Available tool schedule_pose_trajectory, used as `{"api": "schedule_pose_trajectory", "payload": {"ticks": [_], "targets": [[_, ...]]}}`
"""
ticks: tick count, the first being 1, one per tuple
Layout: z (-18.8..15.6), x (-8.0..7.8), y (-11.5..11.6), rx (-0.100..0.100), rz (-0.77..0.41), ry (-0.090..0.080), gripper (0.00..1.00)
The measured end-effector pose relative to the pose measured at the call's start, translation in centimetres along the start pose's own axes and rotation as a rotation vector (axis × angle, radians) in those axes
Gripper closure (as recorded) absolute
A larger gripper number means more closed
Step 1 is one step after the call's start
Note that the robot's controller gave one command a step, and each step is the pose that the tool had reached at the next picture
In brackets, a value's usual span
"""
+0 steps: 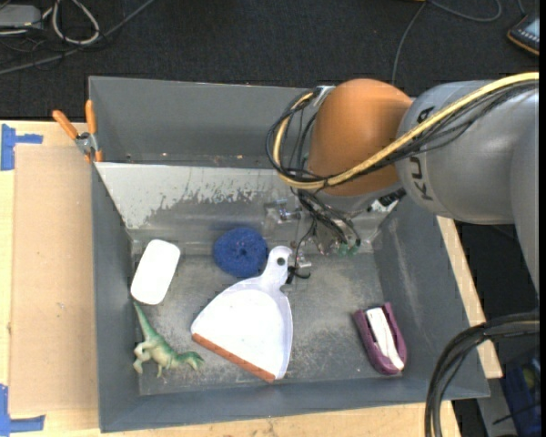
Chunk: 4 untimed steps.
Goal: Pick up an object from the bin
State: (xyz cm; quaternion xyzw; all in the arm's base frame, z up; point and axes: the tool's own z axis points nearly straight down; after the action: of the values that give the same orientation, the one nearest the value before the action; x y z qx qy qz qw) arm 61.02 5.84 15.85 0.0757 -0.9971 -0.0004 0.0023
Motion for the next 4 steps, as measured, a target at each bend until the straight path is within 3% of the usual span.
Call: {"api": "schedule_pose_trajectory", "payload": {"ticks": [1,2,3,4], "targets": [[3.1,-0.9,1.6,0.0,0.109,0.003,0.0],[8.7,-0.8,3.4,0.0,0.264,-0.004,0.0],[8.4,-1.4,1.5,-0.003,0.19,-0.009,1.0],[8.3,-1.4,1.5,-0.003,0.19,-0.009,1.0]]}}
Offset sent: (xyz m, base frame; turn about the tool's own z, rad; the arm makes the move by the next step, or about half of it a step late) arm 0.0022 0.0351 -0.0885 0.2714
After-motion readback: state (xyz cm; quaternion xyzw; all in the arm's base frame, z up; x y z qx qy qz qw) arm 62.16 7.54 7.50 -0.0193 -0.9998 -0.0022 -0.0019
